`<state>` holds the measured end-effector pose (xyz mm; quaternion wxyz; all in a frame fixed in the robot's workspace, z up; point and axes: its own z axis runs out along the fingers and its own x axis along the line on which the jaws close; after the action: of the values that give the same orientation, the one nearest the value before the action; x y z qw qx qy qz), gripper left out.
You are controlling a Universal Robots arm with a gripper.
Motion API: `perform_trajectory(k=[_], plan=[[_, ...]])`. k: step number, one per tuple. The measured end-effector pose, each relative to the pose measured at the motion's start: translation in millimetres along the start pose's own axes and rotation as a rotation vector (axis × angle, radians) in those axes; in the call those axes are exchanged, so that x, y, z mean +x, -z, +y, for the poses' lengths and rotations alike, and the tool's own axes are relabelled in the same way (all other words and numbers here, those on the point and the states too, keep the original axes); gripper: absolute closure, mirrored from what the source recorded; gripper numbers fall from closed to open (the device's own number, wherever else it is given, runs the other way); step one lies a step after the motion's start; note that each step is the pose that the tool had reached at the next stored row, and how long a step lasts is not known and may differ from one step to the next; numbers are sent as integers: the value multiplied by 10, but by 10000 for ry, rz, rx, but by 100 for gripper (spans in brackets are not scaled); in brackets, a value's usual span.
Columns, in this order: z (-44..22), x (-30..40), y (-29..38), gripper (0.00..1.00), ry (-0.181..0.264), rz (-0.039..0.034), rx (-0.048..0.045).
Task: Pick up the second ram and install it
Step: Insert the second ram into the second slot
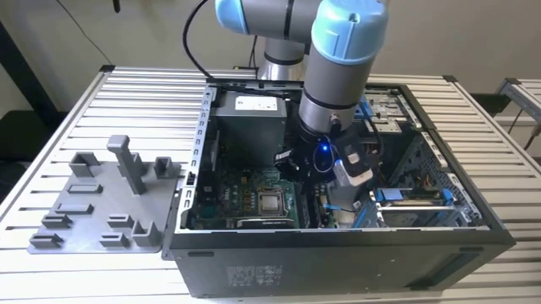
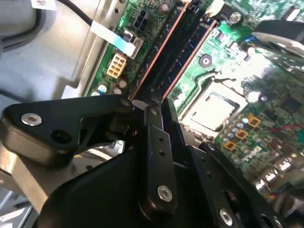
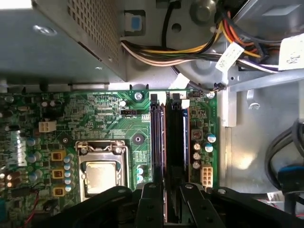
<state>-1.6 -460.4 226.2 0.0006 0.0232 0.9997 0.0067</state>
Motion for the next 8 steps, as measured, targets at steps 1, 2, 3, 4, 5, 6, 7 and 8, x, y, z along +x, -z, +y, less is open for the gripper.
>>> perform_trajectory(k=[1, 2, 3, 4, 5, 6, 7, 8], plan=[[1, 0, 44, 78, 0, -1, -3], [2, 0, 90, 78, 0, -1, 0], [2, 0, 134, 78, 0, 1, -2], [2, -1, 169, 78, 2, 15, -1], [2, -1, 175, 78, 1, 19, -6], [2, -1, 174, 78, 0, 18, -10], [2, -1, 174, 80, 0, 18, -10], [2, -1, 174, 80, 0, 19, -9]])
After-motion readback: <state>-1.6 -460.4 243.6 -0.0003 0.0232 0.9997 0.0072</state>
